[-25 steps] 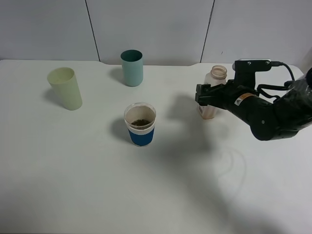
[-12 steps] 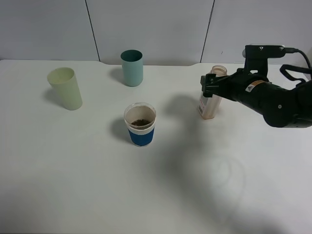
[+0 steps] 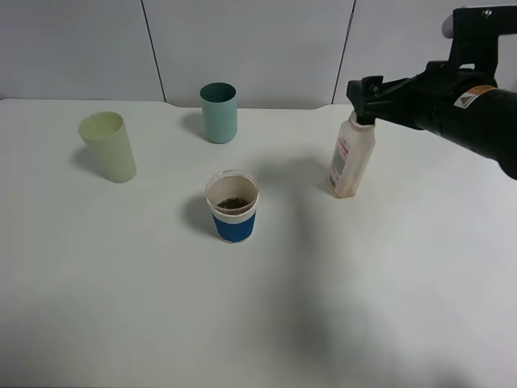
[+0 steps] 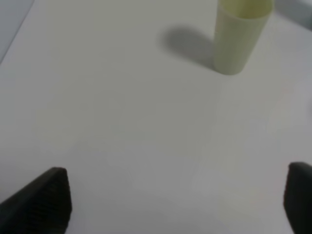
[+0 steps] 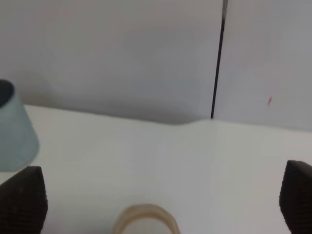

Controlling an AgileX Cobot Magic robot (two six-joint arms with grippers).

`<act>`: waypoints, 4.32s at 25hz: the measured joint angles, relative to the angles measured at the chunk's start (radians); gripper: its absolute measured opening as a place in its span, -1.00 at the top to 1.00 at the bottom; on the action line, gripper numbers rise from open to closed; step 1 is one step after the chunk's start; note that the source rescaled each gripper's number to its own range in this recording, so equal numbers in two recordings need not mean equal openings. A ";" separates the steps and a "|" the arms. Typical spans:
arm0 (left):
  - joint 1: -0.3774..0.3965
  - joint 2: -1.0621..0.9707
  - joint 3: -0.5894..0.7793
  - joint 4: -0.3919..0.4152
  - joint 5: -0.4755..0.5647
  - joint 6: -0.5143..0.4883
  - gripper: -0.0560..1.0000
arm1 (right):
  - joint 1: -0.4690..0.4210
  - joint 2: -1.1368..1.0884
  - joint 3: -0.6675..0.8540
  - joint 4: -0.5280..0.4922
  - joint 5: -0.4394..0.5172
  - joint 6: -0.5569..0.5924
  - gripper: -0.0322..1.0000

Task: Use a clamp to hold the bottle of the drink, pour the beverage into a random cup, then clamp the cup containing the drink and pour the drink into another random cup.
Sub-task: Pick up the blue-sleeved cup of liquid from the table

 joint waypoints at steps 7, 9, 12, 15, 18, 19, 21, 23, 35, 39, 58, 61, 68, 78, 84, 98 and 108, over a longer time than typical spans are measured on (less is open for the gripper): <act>0.000 0.000 0.000 0.000 0.000 0.000 -0.91 | 0.000 -0.130 0.000 -0.001 0.143 -0.022 -1.00; 0.000 0.000 0.000 0.000 0.000 0.000 -0.91 | 0.000 -0.174 0.000 -0.002 0.182 -0.039 -1.00; 0.000 0.000 0.000 0.000 0.000 0.000 -0.91 | 0.000 -0.257 0.000 -0.001 0.245 -0.068 -1.00; 0.000 0.000 0.000 0.000 0.000 0.000 -0.91 | 0.000 -0.343 0.000 -0.001 0.324 -0.092 -1.00; 0.000 0.000 0.000 0.000 0.000 0.000 -0.91 | 0.000 -0.417 -0.002 -0.030 0.411 -0.098 -1.00; 0.000 0.000 0.000 0.000 0.000 0.000 -0.91 | 0.000 -0.447 -0.002 -0.049 0.436 -0.098 -1.00; 0.000 0.000 0.000 0.000 0.000 0.000 -0.91 | 0.000 -0.485 -0.002 -0.083 0.497 -0.092 -1.00; 0.000 0.000 0.000 0.000 0.000 0.000 -0.91 | 0.000 -0.523 -0.002 -0.130 0.544 -0.055 -1.00; 0.000 0.000 0.000 0.000 0.000 0.000 -0.91 | 0.000 -0.765 -0.002 -0.545 0.929 0.362 -1.00; 0.000 0.000 0.000 0.000 0.000 0.000 -0.91 | 0.000 -0.912 -0.002 -0.588 1.063 0.373 -1.00; 0.000 0.000 0.000 0.000 0.000 0.000 -0.91 | 0.000 -1.300 -0.003 -0.554 1.571 0.373 -1.00; 0.000 0.000 0.000 0.000 0.000 0.000 -0.91 | 0.000 -1.356 -0.003 -0.547 1.628 0.373 -1.00; 0.000 0.000 0.000 0.000 0.000 0.000 -0.91 | 0.000 -1.400 -0.003 -0.502 1.678 0.373 -1.00; 0.000 0.000 0.000 0.000 0.000 0.000 -0.91 | 0.000 -1.400 0.000 -0.495 1.679 0.373 -1.00; 0.000 0.000 0.000 0.000 0.000 0.000 -0.91 | 0.000 -1.400 0.000 -0.495 1.679 0.373 -1.00; 0.000 0.000 0.000 0.000 0.000 0.000 -0.91 | 0.000 -1.400 0.034 -0.398 1.593 0.384 -1.00; 0.000 0.000 0.000 0.000 0.000 0.000 -0.91 | 0.000 -1.400 0.035 -0.398 1.592 0.384 -1.00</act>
